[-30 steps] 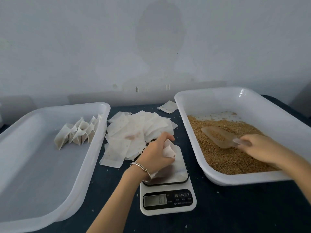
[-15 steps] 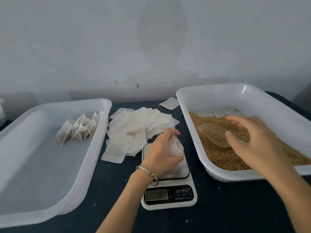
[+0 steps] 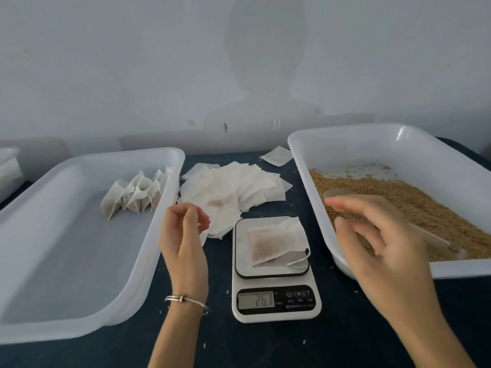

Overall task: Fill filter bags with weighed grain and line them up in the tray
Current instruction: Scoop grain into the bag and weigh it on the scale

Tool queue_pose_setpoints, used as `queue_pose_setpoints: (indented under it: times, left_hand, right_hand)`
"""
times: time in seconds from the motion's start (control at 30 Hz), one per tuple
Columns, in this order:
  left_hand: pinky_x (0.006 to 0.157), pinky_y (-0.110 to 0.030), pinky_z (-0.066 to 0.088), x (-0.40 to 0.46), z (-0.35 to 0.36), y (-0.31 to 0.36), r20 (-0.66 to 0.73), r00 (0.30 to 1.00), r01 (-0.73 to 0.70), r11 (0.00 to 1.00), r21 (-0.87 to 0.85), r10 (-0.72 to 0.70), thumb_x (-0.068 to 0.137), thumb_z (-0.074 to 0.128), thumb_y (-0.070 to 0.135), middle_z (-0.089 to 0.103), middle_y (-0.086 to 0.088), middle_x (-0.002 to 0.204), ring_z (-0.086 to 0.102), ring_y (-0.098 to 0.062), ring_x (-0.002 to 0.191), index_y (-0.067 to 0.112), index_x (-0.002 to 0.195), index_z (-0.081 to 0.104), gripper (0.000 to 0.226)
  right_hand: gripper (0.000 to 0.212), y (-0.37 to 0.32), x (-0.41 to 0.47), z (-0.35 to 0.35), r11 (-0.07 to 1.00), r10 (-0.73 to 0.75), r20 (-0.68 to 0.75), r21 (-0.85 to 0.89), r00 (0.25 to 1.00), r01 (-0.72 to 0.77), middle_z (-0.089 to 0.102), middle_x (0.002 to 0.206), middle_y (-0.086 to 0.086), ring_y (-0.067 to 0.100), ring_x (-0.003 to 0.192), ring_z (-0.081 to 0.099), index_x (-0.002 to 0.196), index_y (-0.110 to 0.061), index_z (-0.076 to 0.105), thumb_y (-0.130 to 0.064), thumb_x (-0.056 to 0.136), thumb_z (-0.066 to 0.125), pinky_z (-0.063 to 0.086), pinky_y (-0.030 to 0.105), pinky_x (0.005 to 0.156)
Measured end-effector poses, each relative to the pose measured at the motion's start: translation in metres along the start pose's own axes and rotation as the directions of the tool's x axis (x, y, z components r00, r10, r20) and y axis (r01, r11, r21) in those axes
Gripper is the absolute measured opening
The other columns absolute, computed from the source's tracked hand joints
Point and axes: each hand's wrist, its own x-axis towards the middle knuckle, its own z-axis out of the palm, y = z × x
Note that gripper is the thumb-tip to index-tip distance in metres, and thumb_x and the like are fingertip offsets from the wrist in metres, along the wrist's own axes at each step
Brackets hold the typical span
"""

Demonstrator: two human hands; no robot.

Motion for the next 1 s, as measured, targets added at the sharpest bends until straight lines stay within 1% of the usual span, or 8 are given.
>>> queue_pose_setpoints:
  times: [0.27,0.53,0.63,0.73,0.77,0.83,0.9,1.0]
  left_hand:
    - [0.069,-0.028,0.050,-0.004,0.000,-0.001,0.023,1.000,0.006,1.000,0.028,-0.006,0.086,0.047,0.021,0.057,0.008,0.069,0.055,-0.010,0.068,0.014,0.078,0.054,0.012]
    - [0.064,-0.020,0.047,-0.006,0.004,-0.005,0.060,0.998,-0.014,0.999,0.040,0.011,0.085,0.048,0.020,0.058,0.008,0.069,0.055,-0.007,0.068,0.014,0.078,0.055,0.012]
    - [0.061,-0.014,0.044,-0.011,0.009,-0.006,0.152,0.988,-0.034,0.997,0.066,0.023,0.085,0.050,0.018,0.059,0.009,0.069,0.054,-0.003,0.066,0.017,0.077,0.057,0.010]
    - [0.060,-0.011,0.041,-0.019,0.018,-0.007,0.334,0.942,-0.102,0.974,0.202,0.029,0.083,0.057,0.025,0.061,0.014,0.077,0.054,0.000,0.070,0.031,0.080,0.057,0.007]
    - [0.065,-0.010,0.040,-0.022,0.022,-0.007,0.431,0.902,-0.152,0.947,0.282,0.017,0.081,0.060,0.034,0.060,0.017,0.083,0.055,-0.001,0.078,0.035,0.085,0.057,0.006]
    - [0.077,-0.009,0.036,-0.032,0.033,-0.012,0.622,0.783,-0.338,0.843,0.419,0.004,0.074,0.065,0.048,0.054,0.022,0.097,0.048,0.001,0.096,0.038,0.098,0.054,0.029]
    - [0.086,-0.017,0.035,-0.041,0.045,-0.022,0.722,0.692,-0.529,0.697,0.483,0.024,0.073,0.066,0.051,0.049,0.019,0.110,0.041,-0.002,0.106,0.031,0.111,0.053,0.045]
    - [0.081,-0.028,0.037,-0.046,0.058,-0.028,0.744,0.667,-0.648,0.514,0.562,0.027,0.076,0.065,0.038,0.051,0.009,0.111,0.046,-0.014,0.103,0.023,0.110,0.056,0.038]
  right_hand:
    - [0.029,0.005,0.000,-0.002,0.999,0.022,0.005,0.033,1.000,-0.022,0.063,0.107,-0.008,0.001,0.105,0.058,0.104,-0.018,0.067,0.001,0.085,0.057,0.043,0.004,0.083]
    - [0.027,0.009,-0.004,-0.005,0.997,0.062,0.000,0.037,0.998,-0.062,0.064,0.104,-0.013,-0.002,0.102,0.060,0.103,-0.019,0.068,-0.005,0.084,0.056,0.044,0.004,0.081]
    - [0.027,0.009,-0.008,0.000,0.998,0.060,0.021,-0.001,0.998,-0.060,0.065,0.100,-0.016,0.000,0.100,0.061,0.103,-0.021,0.068,-0.007,0.083,0.056,0.046,0.006,0.081]
    - [0.029,0.010,-0.011,0.006,0.998,0.066,0.040,-0.007,0.997,-0.066,0.065,0.098,-0.018,0.000,0.099,0.062,0.104,-0.023,0.068,-0.006,0.084,0.057,0.047,0.009,0.082]
    - [0.029,0.010,-0.012,0.007,0.998,0.069,0.043,-0.004,0.997,-0.069,0.065,0.098,-0.019,0.001,0.099,0.062,0.104,-0.025,0.067,-0.005,0.084,0.058,0.048,0.009,0.083]
    - [0.032,0.010,-0.012,0.009,0.997,0.071,0.046,-0.001,0.996,-0.071,0.065,0.097,-0.019,0.001,0.098,0.062,0.102,-0.027,0.067,-0.002,0.085,0.059,0.048,0.010,0.082]
    - [0.032,0.008,-0.013,0.011,0.998,0.064,0.051,0.000,0.997,-0.064,0.065,0.097,-0.019,0.002,0.097,0.062,0.101,-0.028,0.067,-0.002,0.085,0.059,0.047,0.010,0.082]
    - [0.031,0.006,-0.015,0.012,0.999,0.038,0.063,-0.008,0.997,-0.037,0.064,0.098,-0.018,0.001,0.097,0.061,0.100,-0.024,0.068,0.001,0.084,0.059,0.045,0.005,0.079]
